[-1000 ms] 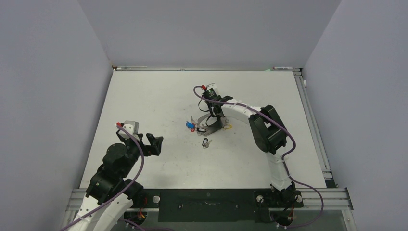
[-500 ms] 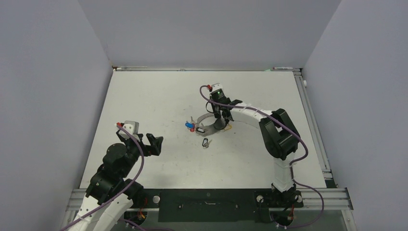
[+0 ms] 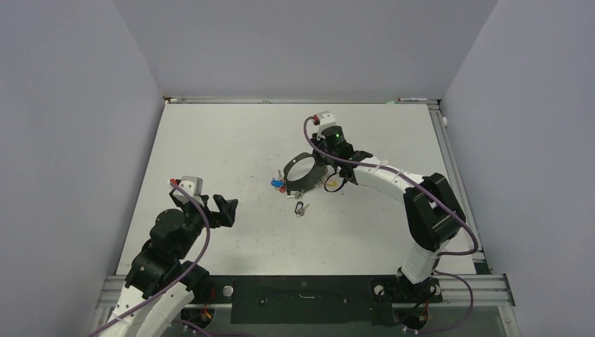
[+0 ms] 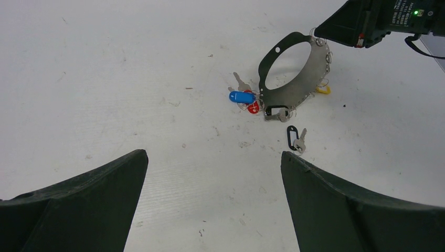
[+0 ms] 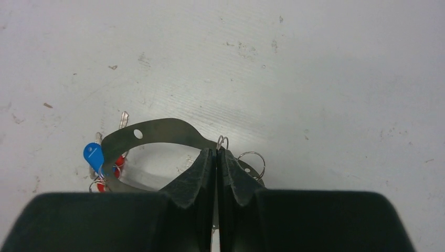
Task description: Put the keys on the keyring
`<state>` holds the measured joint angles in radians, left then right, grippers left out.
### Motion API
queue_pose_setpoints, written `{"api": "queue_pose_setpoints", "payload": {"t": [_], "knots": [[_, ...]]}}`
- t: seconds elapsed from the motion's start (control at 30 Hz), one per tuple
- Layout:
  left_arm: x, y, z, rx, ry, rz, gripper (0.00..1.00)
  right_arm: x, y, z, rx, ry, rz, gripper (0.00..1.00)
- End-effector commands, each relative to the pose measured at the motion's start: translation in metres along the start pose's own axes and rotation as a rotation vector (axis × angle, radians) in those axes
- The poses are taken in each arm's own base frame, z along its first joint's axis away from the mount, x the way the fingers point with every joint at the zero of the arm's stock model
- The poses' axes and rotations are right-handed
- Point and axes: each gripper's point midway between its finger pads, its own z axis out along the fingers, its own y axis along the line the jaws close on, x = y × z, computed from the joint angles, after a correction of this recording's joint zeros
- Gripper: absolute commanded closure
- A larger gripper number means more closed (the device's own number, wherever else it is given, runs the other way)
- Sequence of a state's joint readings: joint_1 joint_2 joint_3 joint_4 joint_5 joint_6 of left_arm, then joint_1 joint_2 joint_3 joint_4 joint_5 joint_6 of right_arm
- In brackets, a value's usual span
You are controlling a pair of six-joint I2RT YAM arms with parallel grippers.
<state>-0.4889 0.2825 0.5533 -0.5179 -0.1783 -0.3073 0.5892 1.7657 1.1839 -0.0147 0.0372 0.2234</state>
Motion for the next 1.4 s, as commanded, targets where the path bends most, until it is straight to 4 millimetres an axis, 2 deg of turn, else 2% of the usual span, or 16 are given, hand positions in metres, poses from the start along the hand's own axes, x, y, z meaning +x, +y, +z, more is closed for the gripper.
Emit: {"api": "queue_pose_setpoints", "payload": {"t": [0.0,0.4,0.5,0.6,0.7,0.93,1.13,1.37], "knots": [[-0.019,-0.006,0.000,0.022,-0.066,-0.010,0.04,-0.059,0.018,-0.030,-0.112,-0.220,0.011,0.95],[-0.028,-0.011,-0.007,0.061,-0.114,-0.001,0.04,-0.100,0.048,-0.085,-0.298,-0.452,-0.036,0.95],[-0.034,-0.014,-0.011,0.083,-0.145,0.002,0.04,-0.110,0.061,-0.106,-0.368,-0.520,-0.062,0.95],[-0.041,-0.020,-0.016,0.122,-0.184,0.009,0.04,-0.111,0.077,-0.127,-0.454,-0.591,-0.111,0.95],[-0.050,-0.030,-0.022,0.184,-0.237,0.013,0.04,-0.116,0.089,-0.151,-0.534,-0.670,-0.149,0.95],[-0.070,-0.061,-0.031,0.355,-0.324,0.036,0.02,-0.128,0.110,-0.192,-0.689,-0.753,-0.195,0.95],[-0.093,-0.091,-0.050,0.521,-0.423,0.098,0.00,-0.137,0.122,-0.224,-0.788,-0.794,-0.211,0.95],[-0.113,-0.125,-0.068,0.719,-0.520,0.170,0.15,-0.132,0.134,-0.259,-0.909,-0.826,-0.218,0.95]]}}
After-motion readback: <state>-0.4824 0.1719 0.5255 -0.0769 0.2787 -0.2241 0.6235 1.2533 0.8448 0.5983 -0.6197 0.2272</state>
